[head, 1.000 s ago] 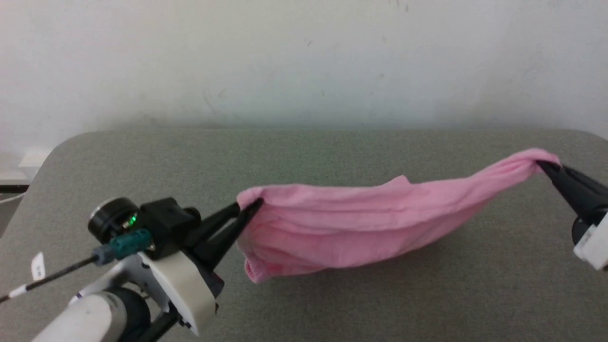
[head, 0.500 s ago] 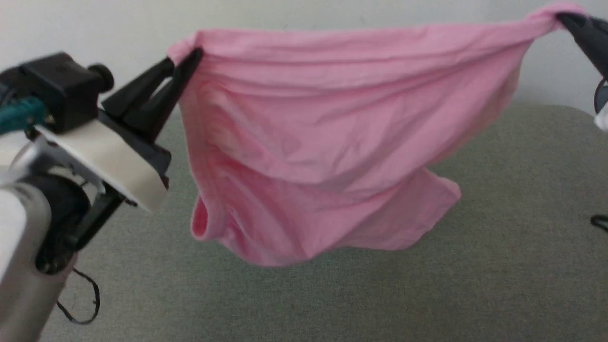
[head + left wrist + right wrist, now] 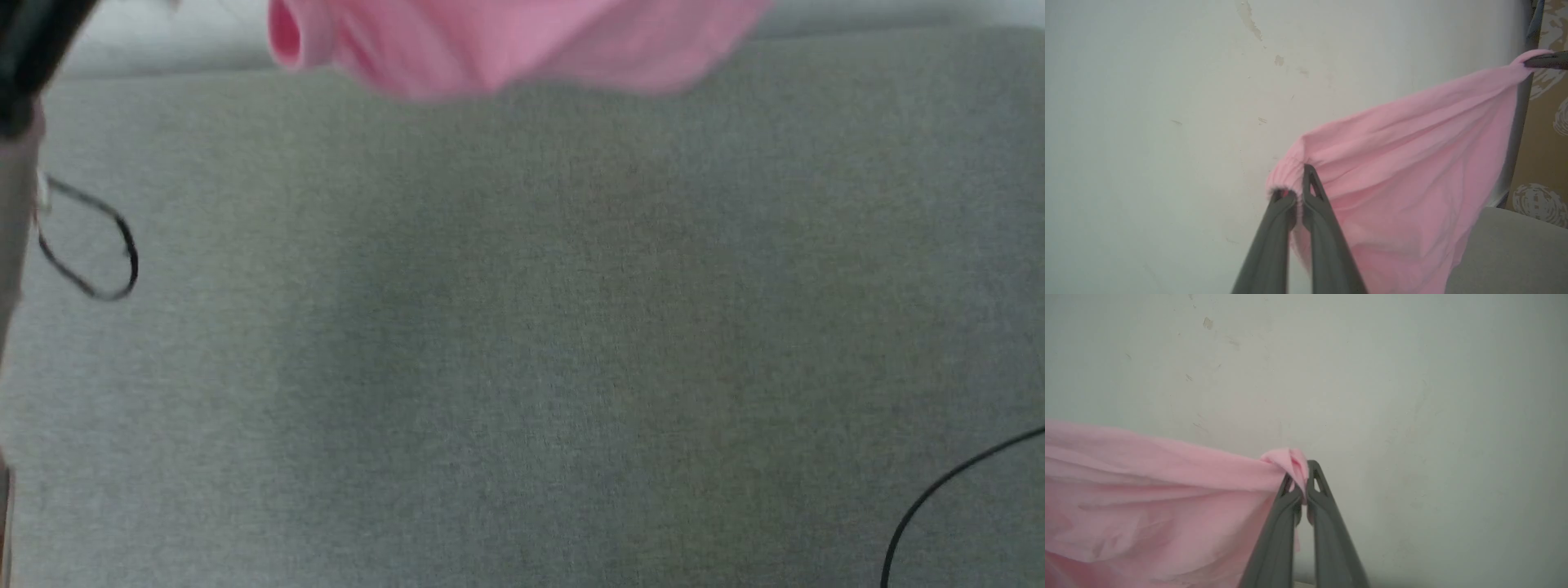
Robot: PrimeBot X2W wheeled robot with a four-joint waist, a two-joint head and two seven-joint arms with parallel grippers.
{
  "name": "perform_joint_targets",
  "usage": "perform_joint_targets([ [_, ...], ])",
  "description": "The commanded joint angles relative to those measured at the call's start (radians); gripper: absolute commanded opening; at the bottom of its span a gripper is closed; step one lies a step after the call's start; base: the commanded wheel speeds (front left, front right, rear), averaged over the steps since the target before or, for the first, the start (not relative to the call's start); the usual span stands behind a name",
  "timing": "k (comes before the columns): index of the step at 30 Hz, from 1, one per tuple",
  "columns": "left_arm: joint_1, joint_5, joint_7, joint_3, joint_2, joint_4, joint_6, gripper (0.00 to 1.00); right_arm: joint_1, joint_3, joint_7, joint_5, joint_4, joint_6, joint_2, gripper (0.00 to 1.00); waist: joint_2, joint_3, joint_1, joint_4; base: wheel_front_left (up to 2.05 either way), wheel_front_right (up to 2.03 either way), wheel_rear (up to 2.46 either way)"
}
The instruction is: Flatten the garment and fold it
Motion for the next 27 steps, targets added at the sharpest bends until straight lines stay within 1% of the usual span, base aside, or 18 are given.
perform_joint_targets([
  [1,-0.050,0.016,-0.025,-0.004,-0.017,0.043,-0.005,0.00,-0.042,0.004,-0.044,-0.016,0.040,-0.001,0.006,0.00,0.0000,0.147,-0.0004,-0.043,0.00,0.00,0.00],
  [4,-0.138,0.041,-0.086,-0.012,-0.056,0.155,-0.007,0.00,-0.112,0.014,-0.144,-0.043,0.142,-0.001,0.024,0.00,0.0000,0.187,-0.0004,-0.052,0.00,0.00,0.00],
  [7,-0.191,0.065,-0.148,-0.020,-0.092,0.257,-0.006,0.00,-0.148,0.024,-0.231,-0.061,0.232,-0.001,0.042,0.00,0.0000,0.209,-0.0004,-0.055,0.00,0.00,0.00],
  [10,-0.201,0.084,-0.214,-0.036,-0.126,0.345,-0.006,0.00,-0.150,0.037,-0.295,-0.062,0.308,-0.001,0.058,0.00,0.0000,0.219,-0.0004,-0.052,0.00,0.00,0.00],
  [13,-0.169,0.092,-0.269,-0.064,-0.156,0.415,-0.008,0.00,-0.119,0.045,-0.348,-0.049,0.367,-0.001,0.073,0.00,0.0000,0.217,-0.0004,-0.047,0.00,0.00,0.00],
  [16,-0.097,0.095,-0.314,-0.105,-0.178,0.463,-0.011,0.00,-0.051,0.069,-0.387,-0.034,0.411,-0.001,0.080,0.00,0.0000,0.199,-0.0004,-0.041,0.00,0.00,0.00],
  [20,0.051,0.090,-0.367,-0.164,-0.199,0.489,-0.013,0.00,0.086,0.124,-0.416,-0.001,0.438,-0.001,0.063,0.00,0.0000,0.145,-0.0004,-0.028,0.00,0.00,0.00],
  [24,0.227,0.077,-0.404,-0.212,-0.202,0.481,-0.014,0.00,0.258,0.205,-0.403,0.052,0.420,-0.001,0.014,0.00,0.0000,0.072,-0.0004,-0.019,0.00,0.00,0.00],
  [27,0.357,0.068,-0.402,-0.243,-0.188,0.457,-0.013,0.00,0.385,0.259,-0.375,0.094,0.379,-0.001,-0.037,0.00,0.0000,0.021,-0.0004,-0.017,0.00,0.00,0.00],
])
